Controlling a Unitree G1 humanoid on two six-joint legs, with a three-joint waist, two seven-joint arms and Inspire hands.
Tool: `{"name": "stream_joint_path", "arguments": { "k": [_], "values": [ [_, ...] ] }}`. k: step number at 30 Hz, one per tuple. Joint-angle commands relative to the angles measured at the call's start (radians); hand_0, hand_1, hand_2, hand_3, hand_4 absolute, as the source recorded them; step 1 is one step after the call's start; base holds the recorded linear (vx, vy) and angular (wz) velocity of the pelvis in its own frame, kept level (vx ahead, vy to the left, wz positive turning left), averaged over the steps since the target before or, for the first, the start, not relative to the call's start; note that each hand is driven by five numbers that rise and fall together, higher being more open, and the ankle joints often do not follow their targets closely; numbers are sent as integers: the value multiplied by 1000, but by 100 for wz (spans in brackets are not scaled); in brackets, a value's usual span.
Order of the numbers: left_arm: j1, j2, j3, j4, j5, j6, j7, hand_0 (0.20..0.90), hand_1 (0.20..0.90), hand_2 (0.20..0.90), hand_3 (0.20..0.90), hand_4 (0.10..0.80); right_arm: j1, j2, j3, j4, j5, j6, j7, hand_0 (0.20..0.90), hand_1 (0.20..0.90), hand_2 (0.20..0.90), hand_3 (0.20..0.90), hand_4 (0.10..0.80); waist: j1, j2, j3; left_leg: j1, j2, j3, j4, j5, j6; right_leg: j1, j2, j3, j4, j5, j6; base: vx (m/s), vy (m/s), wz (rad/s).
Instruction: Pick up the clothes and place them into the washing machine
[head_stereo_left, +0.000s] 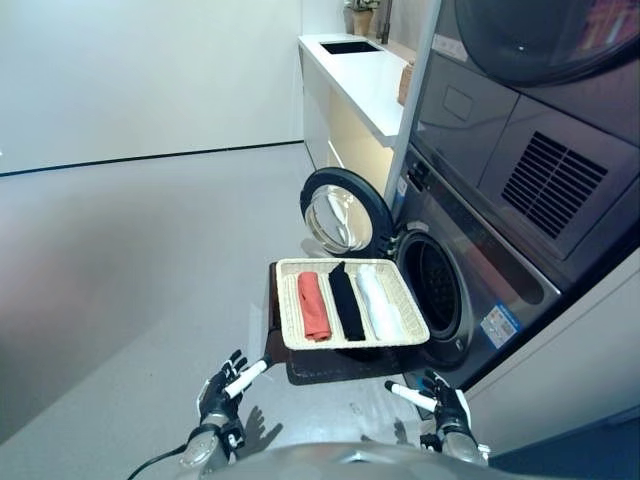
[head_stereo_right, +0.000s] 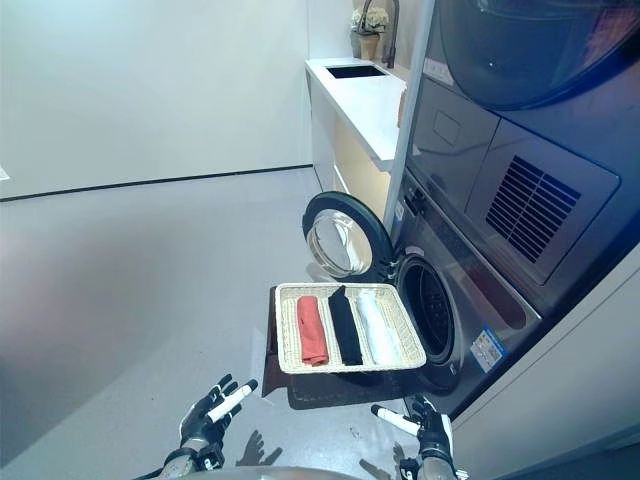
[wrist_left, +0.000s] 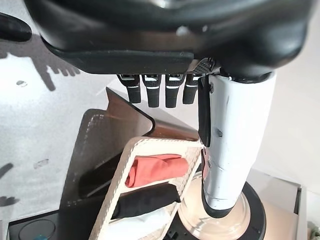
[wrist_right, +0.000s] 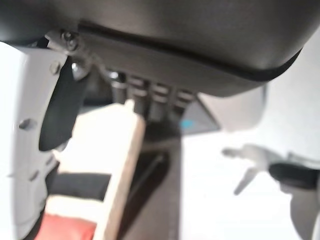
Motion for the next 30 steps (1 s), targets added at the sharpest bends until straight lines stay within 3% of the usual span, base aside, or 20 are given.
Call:
{"name": "stream_joint_path", "arguments": {
  "k": [1,16,24,26,29,30],
  "values": [
    [-85,40,19,-88,12,-66,-18,900,900,900,900,800,-106,-20,-60,-64,35,-111,-27,900,900,900,900,800,-4,-1,50,81,-37,5,-1,-102,12,-67,51,-34,-1,55,-52,6,-8,-4],
    [-78,42,32,-89,11,-72,-12,900,900,900,900,800,-112,-11,-41,-45,27,-113,-23,900,900,900,900,800,0,-5,42,86,-36,6,-1,-105,11,-61,53,-34,-1,52,-54,1,-1,0],
    [-88,54,21,-56,45,-62,-22,900,900,900,900,800,-113,-22,-39,-40,15,-109,-22,900,900,900,900,800,-10,-8,43,90,-14,12,-1,-86,1,-57,70,-28,-1,44,-62,3,-15,0],
    [-108,61,7,-41,56,-64,-22,900,900,900,900,800,-109,-28,-44,-38,11,-109,-19,900,900,900,900,800,-17,-19,49,72,0,37,16,-68,-9,-57,67,-38,2,47,-62,-39,-40,2],
    [-122,68,1,-67,53,-64,-23,900,900,900,900,800,-104,-45,-52,-50,10,-107,-20,900,900,900,900,800,-31,-35,63,13,26,137,80,-42,-16,-70,59,-63,6,49,-71,-85,-27,23],
    [-118,69,4,-71,51,-66,-22,900,900,900,900,800,-103,-49,-49,-52,6,-107,-20,900,900,900,900,800,-25,-35,63,14,23,122,83,-52,-13,-76,70,-58,3,48,-76,-17,-51,35]
  ]
}}
